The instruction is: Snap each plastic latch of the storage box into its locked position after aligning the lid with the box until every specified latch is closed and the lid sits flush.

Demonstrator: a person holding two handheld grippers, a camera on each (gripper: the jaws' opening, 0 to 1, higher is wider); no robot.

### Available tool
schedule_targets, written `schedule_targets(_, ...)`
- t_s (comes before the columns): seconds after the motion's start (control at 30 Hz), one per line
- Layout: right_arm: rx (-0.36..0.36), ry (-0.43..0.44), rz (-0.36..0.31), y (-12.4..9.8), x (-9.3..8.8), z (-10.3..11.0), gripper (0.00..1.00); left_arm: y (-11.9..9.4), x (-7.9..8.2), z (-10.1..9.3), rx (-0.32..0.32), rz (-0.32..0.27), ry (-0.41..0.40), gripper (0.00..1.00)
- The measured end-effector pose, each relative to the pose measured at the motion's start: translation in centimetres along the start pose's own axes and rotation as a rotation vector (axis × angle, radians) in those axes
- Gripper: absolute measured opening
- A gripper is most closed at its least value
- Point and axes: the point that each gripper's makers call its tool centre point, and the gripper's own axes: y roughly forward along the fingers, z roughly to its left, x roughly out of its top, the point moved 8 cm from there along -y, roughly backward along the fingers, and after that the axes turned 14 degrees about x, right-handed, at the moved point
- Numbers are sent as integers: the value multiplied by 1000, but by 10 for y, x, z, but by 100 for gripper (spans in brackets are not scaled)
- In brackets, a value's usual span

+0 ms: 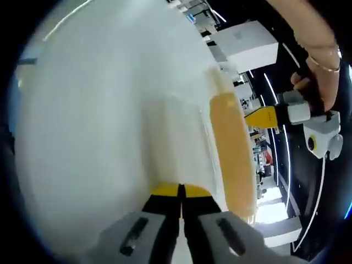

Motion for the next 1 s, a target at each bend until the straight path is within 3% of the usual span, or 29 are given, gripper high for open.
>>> schedule_targets(0.1, -14, 8, -81, 0, 1, 3, 0, -1, -3, -1, 8, -4, 7, 0)
schedule_targets(0.17, -12, 11, -88, 2, -1, 4, 0, -2, -5, 0, 10, -11, 14, 0)
schedule_targets(0.3, -61, 4, -163, -1, 1, 6, 0, -3, -9, 0, 5, -41, 0, 0)
schedule_targets(0.43, -28, 38, -273, -9, 4, 7, 0, -2, -10, 0, 1, -58, -11, 0)
schedule_targets(0.53, -24, 46, -296, -12, 4, 8, 0, -2, -10, 0, 0, -65, -13, 0)
schedule_targets(0.57, -39, 70, -406, -28, 7, 5, 0, -2, -10, 0, -1, -67, -13, 0)
schedule_targets(0.67, -95, 78, -450, -41, 8, 0, 0, -3, -10, 0, -1, -74, -15, 0)
schedule_targets(0.73, -124, 77, -455, -45, 8, -3, 0, -3, -10, 0, 0, -78, -16, 0)
schedule_targets(0.87, -160, 64, -404, -40, 9, -10, 0, -4, -9, -1, 3, -87, -21, 0)
schedule_targets(1.0, -196, 59, -281, -31, 5, -16, 0, -5, -11, -3, 14, -109, -33, 0)
